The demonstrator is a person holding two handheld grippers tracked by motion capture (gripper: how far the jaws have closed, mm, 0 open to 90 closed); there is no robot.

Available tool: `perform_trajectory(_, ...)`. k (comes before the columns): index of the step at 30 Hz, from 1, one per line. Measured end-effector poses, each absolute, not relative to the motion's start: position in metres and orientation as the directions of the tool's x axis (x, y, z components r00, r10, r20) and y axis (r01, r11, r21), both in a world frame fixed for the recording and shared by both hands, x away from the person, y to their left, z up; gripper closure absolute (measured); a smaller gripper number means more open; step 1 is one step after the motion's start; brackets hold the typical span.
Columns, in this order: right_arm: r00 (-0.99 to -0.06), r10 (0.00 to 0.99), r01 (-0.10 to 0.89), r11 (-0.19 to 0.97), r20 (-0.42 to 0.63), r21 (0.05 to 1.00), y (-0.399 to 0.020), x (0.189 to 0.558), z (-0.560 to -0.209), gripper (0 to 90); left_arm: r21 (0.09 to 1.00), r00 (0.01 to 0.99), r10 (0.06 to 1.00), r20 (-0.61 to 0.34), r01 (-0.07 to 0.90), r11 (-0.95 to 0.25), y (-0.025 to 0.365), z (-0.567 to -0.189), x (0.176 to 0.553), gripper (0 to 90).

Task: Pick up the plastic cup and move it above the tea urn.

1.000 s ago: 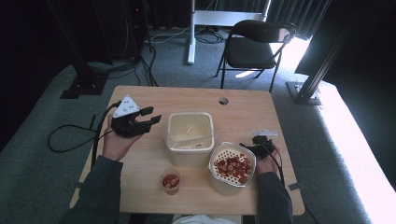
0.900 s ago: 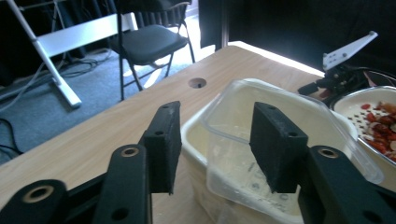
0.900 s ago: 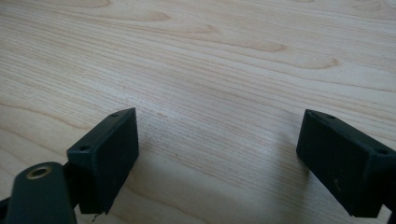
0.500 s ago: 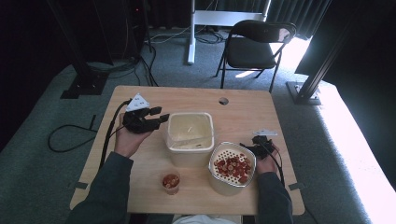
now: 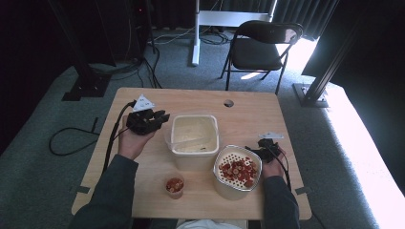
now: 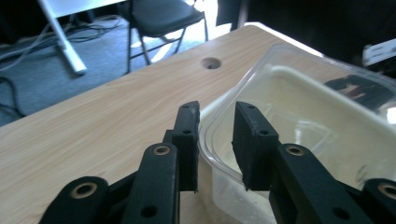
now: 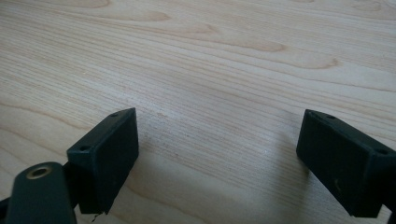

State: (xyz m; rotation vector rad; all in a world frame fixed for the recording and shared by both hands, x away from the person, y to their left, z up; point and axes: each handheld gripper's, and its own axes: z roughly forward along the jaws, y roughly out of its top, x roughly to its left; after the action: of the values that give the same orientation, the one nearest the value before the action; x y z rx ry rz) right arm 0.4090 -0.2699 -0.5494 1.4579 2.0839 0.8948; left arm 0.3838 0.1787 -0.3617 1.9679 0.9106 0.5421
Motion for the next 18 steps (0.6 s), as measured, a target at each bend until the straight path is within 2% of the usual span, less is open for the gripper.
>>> perform_trajectory(18,-0.347,0.938,0.652,0.235,0.008,0.721,-0.27,0.409,-0.549,12.4,0.854,0.574,0.814,0.091,0.376,-0.361,0.194,-0.35,0.381,67.6)
